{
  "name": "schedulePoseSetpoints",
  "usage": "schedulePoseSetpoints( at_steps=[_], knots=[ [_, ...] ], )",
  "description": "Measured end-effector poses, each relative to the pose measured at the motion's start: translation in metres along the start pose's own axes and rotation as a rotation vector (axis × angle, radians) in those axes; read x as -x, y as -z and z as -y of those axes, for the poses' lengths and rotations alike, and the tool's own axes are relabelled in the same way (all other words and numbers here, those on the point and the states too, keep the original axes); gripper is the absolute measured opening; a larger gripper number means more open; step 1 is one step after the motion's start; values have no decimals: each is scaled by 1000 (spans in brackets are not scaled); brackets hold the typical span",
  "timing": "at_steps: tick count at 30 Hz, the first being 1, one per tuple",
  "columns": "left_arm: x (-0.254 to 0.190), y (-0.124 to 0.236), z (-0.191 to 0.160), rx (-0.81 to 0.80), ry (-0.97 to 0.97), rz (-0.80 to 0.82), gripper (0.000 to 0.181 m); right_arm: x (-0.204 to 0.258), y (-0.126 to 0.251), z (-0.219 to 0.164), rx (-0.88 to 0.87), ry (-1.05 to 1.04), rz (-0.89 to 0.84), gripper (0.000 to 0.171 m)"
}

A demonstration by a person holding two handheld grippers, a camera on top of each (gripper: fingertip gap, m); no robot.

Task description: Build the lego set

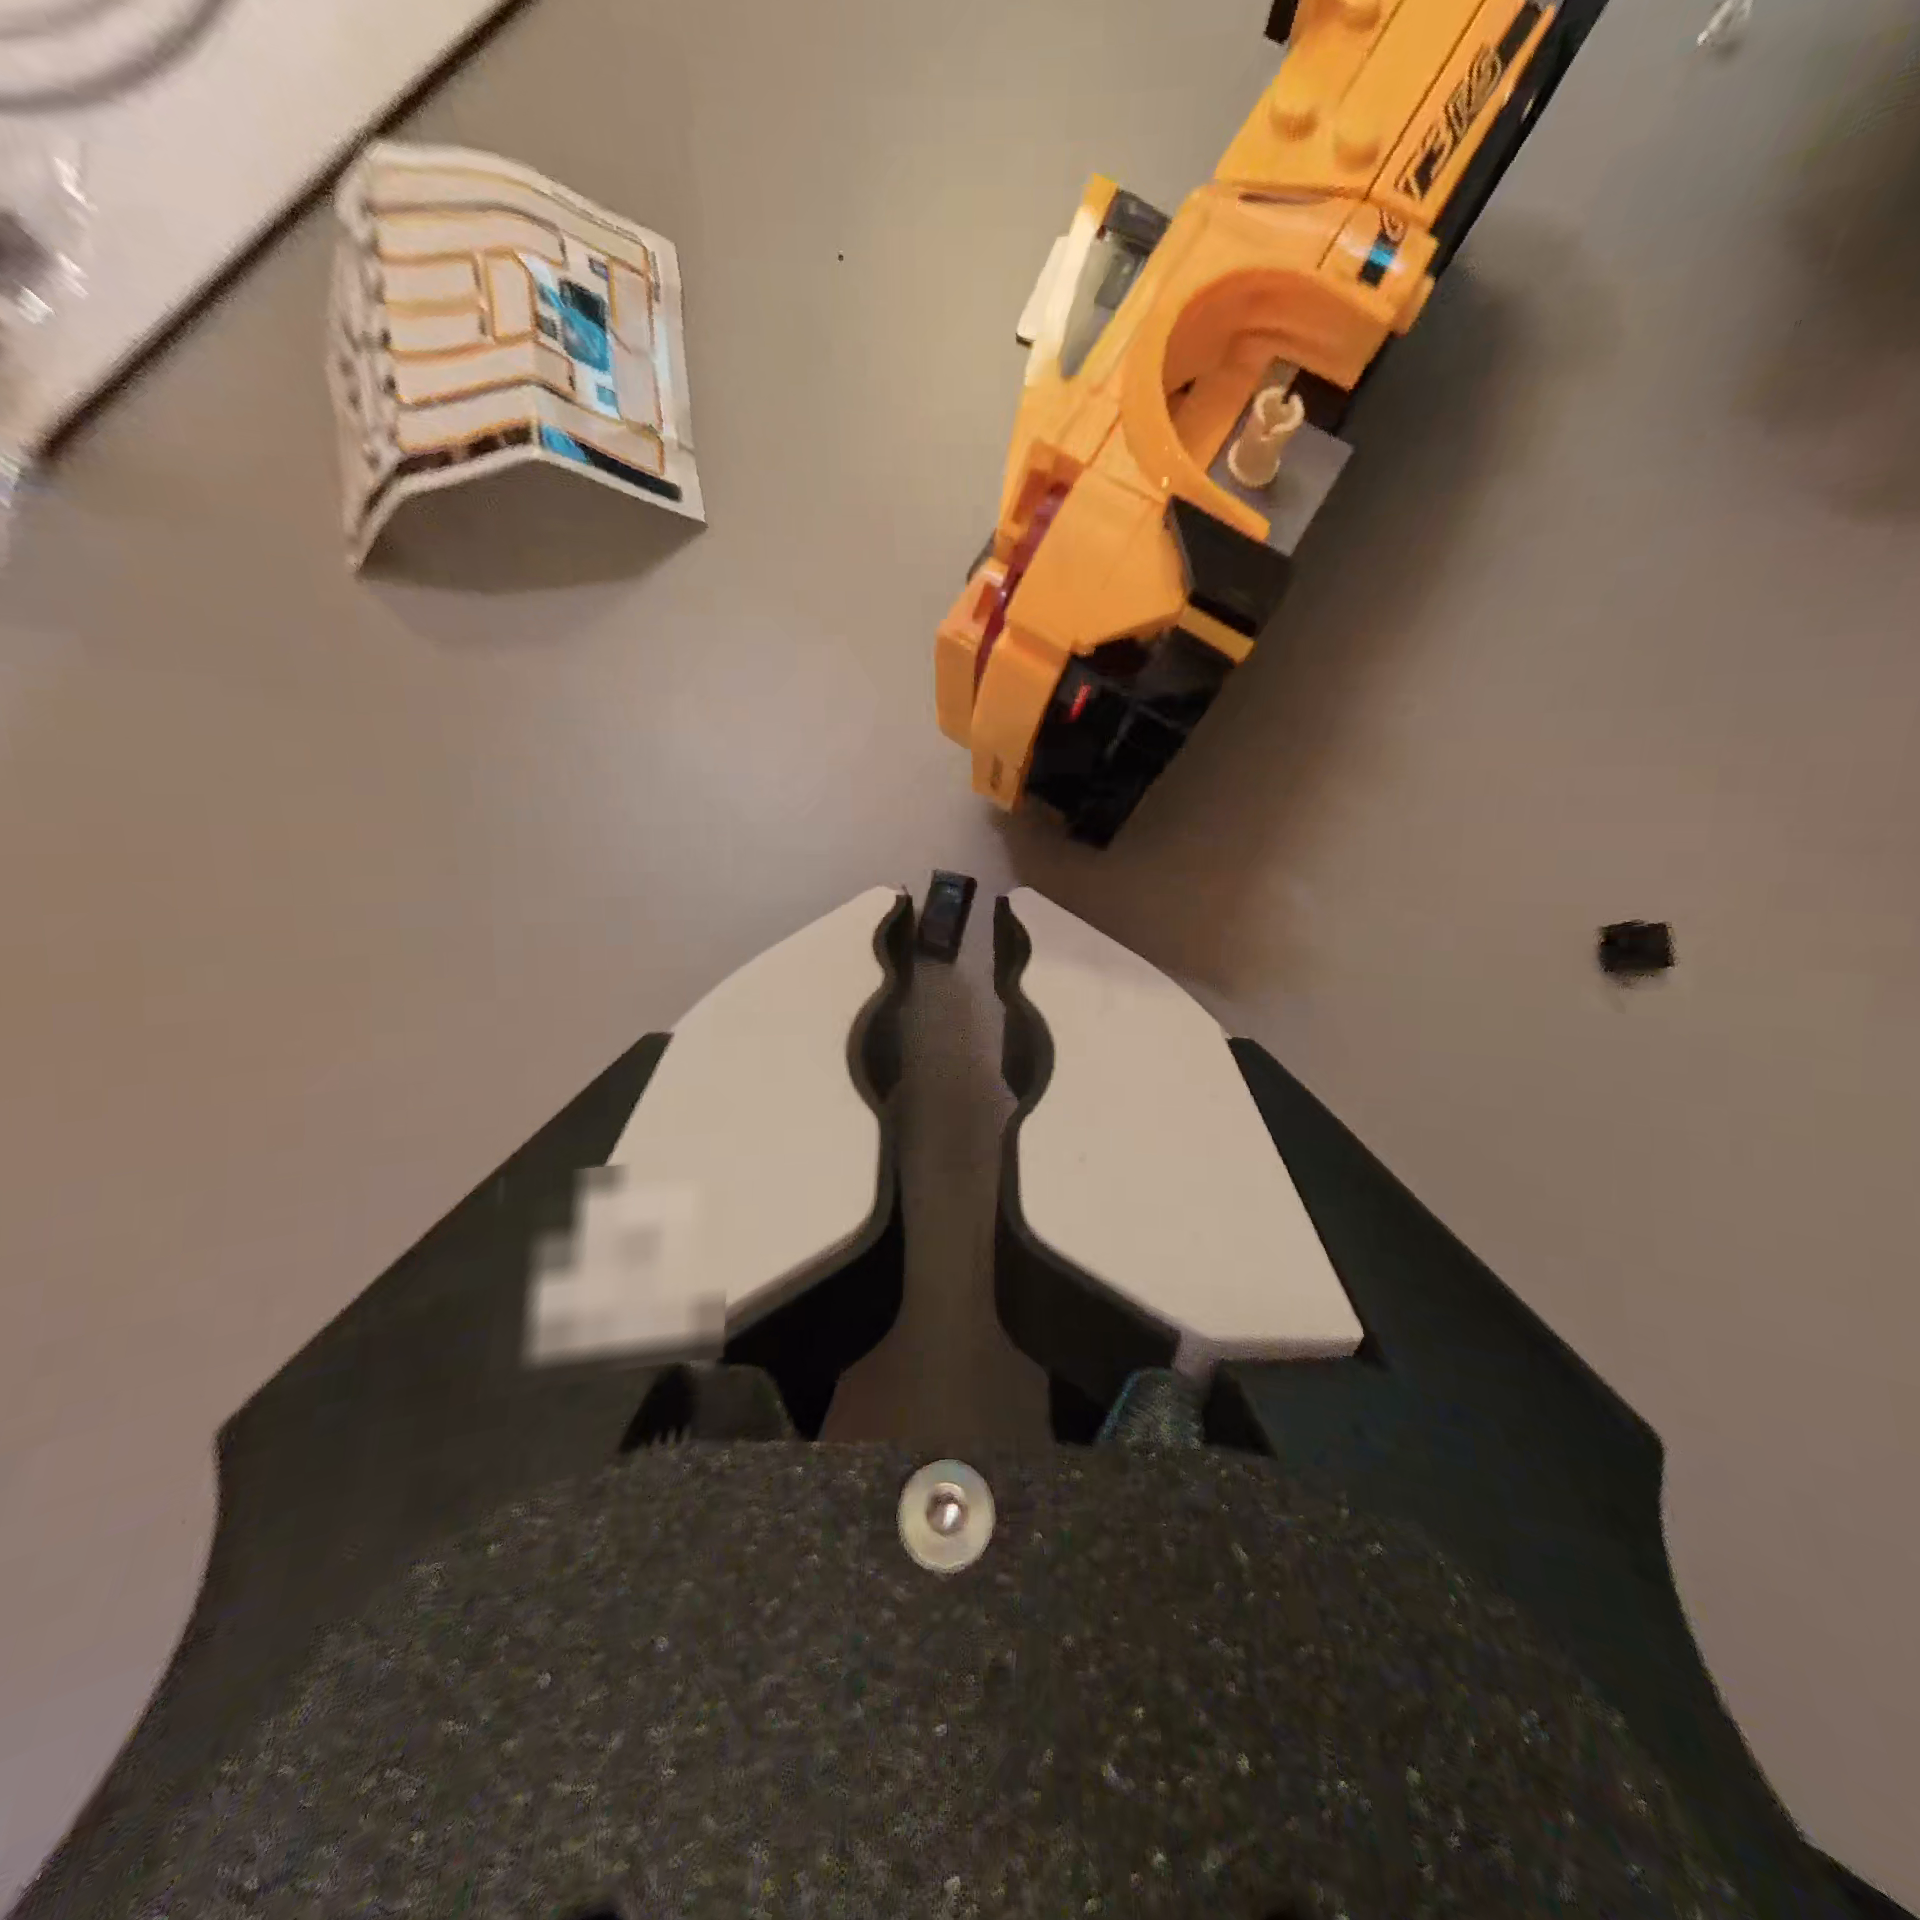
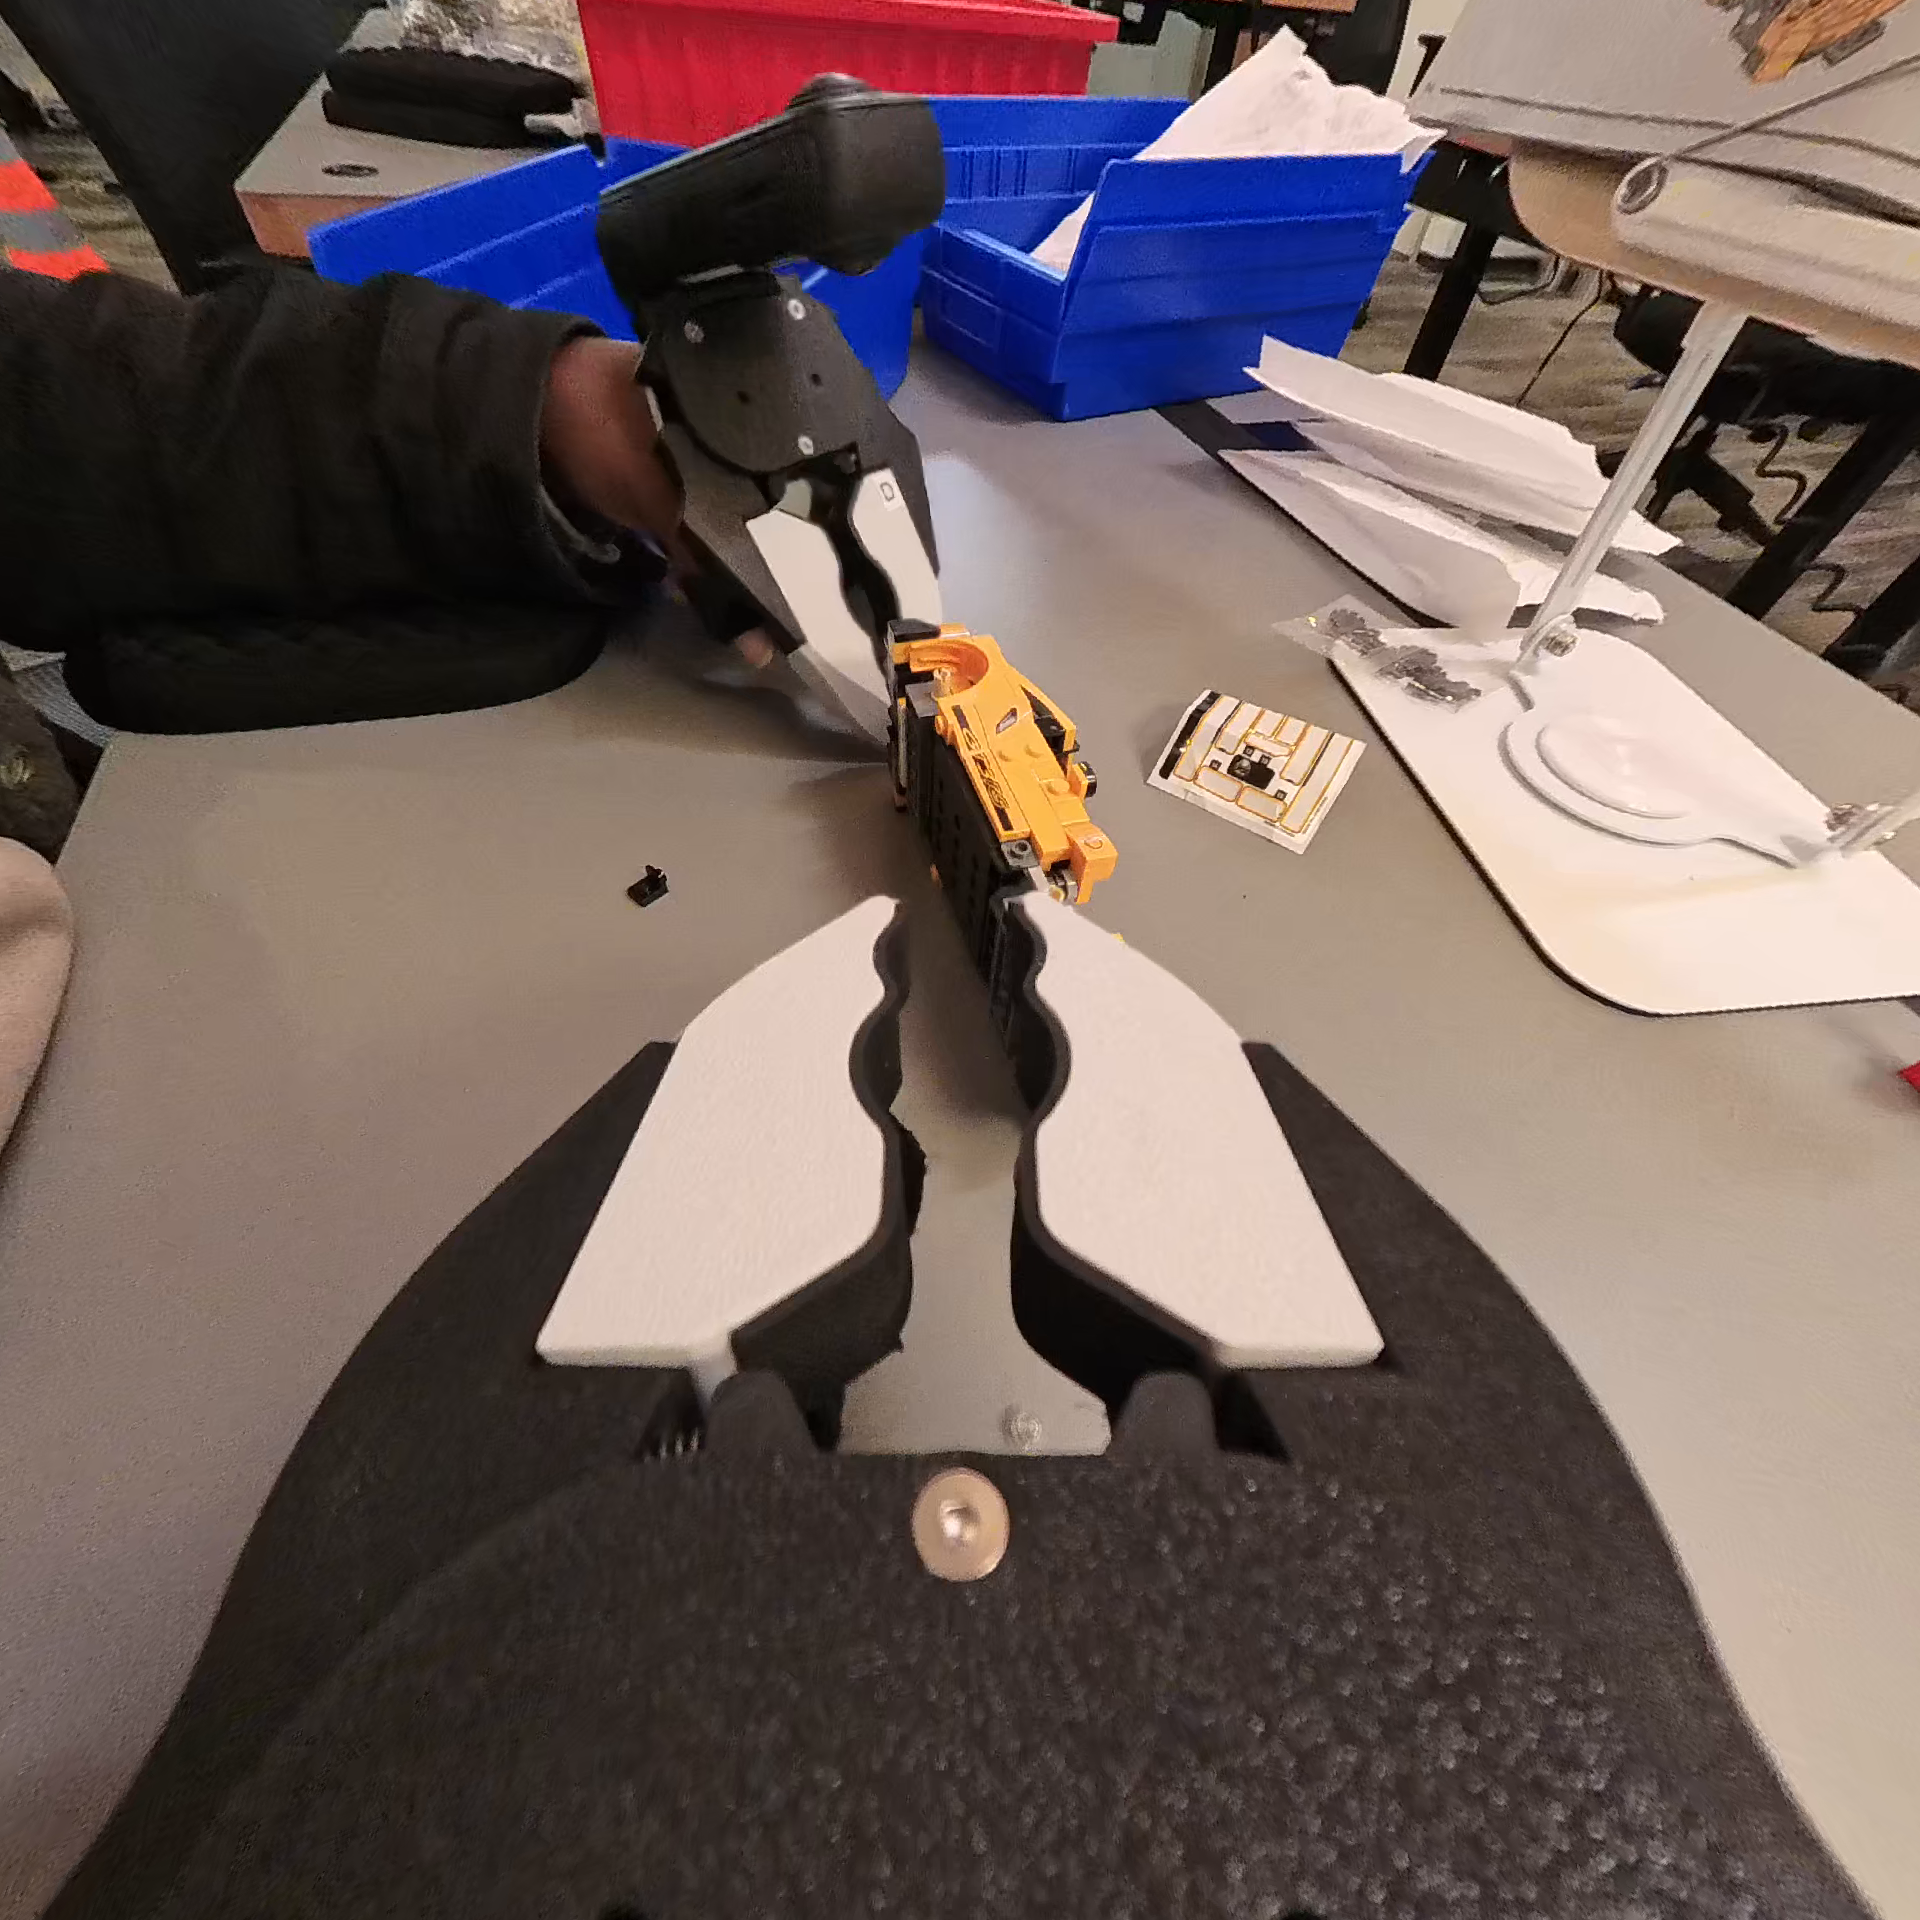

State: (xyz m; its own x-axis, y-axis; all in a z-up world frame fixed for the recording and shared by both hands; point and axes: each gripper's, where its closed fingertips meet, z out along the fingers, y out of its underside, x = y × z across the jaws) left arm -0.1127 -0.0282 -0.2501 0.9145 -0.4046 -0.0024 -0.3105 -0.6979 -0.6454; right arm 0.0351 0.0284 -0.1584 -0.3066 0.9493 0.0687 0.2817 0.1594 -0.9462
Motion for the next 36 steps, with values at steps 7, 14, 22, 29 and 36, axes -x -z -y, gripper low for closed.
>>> schedulePoseSetpoints(
  at_steps=[7, 14, 22, 29, 36],
  knots=[
    [-14, 8, -10, 34, 25, -64, 7, 4, -2, -3, 11, 1, 13, 17],
    [-66, 24, 10, -83, -74, -194, 6, 21, -10, -12, 75, 60, 65, 17],
    [-110, 8, 47, -189, -151, -213, 7, -13, 25, -41, 288, 142, -17, 18],
    [-125, -7, 58, -218, -143, -220, 7, -46, 59, -78, 390, 24, -93, 18],
    [-125, -8, 58, -216, -97, -236, 7, -39, 32, -87, 443, 55, -61, 16]
  ],
)
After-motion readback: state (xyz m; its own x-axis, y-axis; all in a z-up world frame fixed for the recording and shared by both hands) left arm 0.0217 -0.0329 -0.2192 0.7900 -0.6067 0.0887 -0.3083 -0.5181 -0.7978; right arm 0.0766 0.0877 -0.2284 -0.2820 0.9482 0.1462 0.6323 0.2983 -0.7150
